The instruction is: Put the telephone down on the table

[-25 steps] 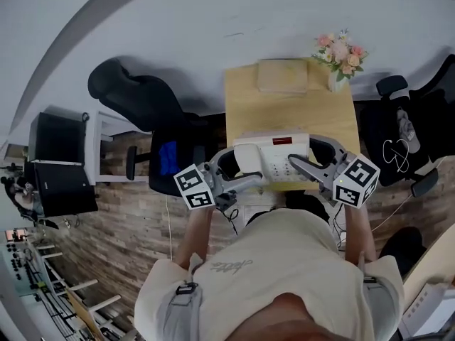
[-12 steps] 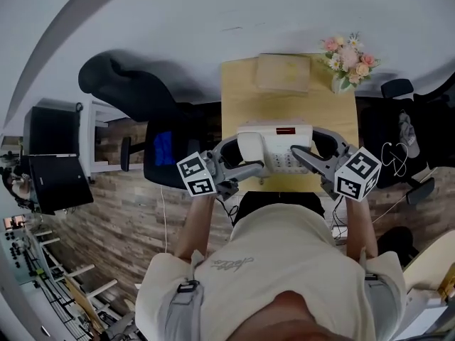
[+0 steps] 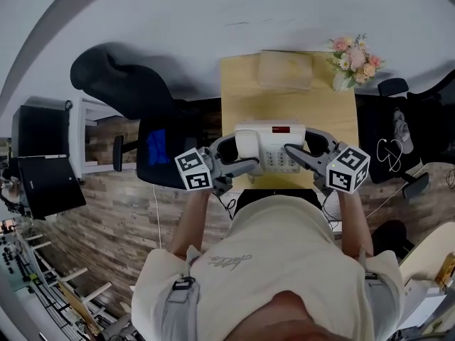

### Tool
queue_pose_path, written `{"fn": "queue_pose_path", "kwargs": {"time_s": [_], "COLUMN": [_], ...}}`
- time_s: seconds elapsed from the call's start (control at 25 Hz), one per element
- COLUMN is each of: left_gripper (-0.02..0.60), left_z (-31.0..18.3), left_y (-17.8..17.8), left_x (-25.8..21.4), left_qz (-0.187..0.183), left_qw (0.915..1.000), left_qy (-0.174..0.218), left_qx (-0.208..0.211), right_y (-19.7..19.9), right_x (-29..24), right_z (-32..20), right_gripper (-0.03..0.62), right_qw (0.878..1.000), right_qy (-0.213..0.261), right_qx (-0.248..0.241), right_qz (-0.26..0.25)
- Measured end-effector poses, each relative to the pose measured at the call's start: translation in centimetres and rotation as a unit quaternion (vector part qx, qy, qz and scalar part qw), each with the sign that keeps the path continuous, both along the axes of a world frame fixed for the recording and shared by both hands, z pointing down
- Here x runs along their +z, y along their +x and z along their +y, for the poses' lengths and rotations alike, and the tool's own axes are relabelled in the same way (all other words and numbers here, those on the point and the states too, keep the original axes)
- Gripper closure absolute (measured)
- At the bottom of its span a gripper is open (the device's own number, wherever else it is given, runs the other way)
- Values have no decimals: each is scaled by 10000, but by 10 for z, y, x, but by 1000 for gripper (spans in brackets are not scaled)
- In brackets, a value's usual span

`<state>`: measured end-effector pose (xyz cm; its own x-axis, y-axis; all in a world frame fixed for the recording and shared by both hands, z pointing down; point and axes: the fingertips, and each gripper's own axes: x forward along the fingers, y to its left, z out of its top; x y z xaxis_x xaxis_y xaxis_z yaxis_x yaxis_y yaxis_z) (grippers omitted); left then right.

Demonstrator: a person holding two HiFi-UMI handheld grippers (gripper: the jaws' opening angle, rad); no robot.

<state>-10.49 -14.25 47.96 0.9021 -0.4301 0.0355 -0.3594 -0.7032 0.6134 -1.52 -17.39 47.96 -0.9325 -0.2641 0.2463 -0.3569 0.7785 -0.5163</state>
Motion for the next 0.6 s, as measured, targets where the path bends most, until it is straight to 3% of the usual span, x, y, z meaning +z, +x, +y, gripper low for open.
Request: {"fn": "queue_pose_path", "kwargs": {"time_s": [0.28,0.6], "left_gripper": [195,195], "left_z": [-20,-57], "left_y": [-5,29], "left_x": [90,168], "left_qz": [86,377], "left_qw": [9966,9862], "left_qy": [-815,-1560], "left_qx": [108,404], "right_y": [-5,32], "right_x": [89,170], "right_z": [-21,-50], "right_gripper": [364,365], "right_qw": [9982,9886], "right_qy": [-553,-1395], "right_qx": [129,497], "right_qz": [179,289]}}
